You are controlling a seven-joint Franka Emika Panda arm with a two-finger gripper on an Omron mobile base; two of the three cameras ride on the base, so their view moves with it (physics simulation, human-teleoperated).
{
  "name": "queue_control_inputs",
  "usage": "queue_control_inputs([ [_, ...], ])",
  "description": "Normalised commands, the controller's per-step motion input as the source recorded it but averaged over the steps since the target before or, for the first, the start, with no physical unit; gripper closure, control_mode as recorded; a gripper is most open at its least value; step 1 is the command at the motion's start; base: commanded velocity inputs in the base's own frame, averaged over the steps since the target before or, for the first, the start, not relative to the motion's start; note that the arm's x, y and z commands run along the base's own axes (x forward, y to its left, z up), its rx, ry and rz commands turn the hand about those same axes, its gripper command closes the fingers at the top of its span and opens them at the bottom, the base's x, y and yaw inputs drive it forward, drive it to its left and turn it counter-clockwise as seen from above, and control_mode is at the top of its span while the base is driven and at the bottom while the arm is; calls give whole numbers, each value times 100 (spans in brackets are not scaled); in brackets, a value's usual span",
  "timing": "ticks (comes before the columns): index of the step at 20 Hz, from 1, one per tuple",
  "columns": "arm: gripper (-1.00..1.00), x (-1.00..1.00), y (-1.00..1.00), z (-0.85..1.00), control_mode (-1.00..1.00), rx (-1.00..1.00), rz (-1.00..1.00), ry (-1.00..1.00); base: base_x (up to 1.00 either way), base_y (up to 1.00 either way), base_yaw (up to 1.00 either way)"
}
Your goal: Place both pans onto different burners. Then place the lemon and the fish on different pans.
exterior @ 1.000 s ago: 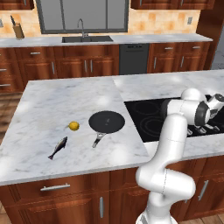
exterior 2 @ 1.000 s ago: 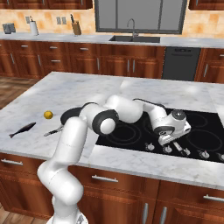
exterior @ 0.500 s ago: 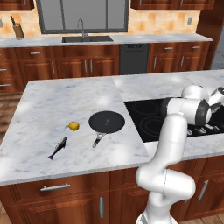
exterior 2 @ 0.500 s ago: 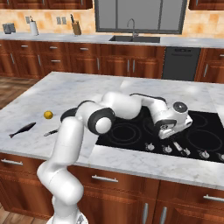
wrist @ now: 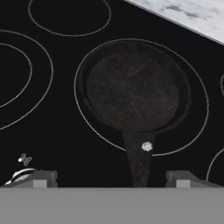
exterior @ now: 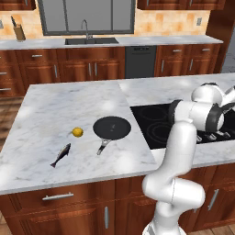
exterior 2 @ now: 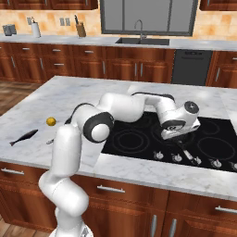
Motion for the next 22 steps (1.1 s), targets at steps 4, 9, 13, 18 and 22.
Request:
queue_control_inputs([
  [4, -100, -12, 74, 6, -100, 3, -13, -1, 0, 0, 0],
  [9, -100, -13, 91, 0, -100, 0, -12, 0, 0, 0, 0],
  [13, -100, -17, 93, 0, -100, 0, -11, 0, 0, 0, 0],
  [18, -100, -16, 76, 7, -100, 1, -13, 0, 0, 0, 0],
  [22, -100, -1, 59, 25, -100, 7, -13, 0, 0, 0, 0],
])
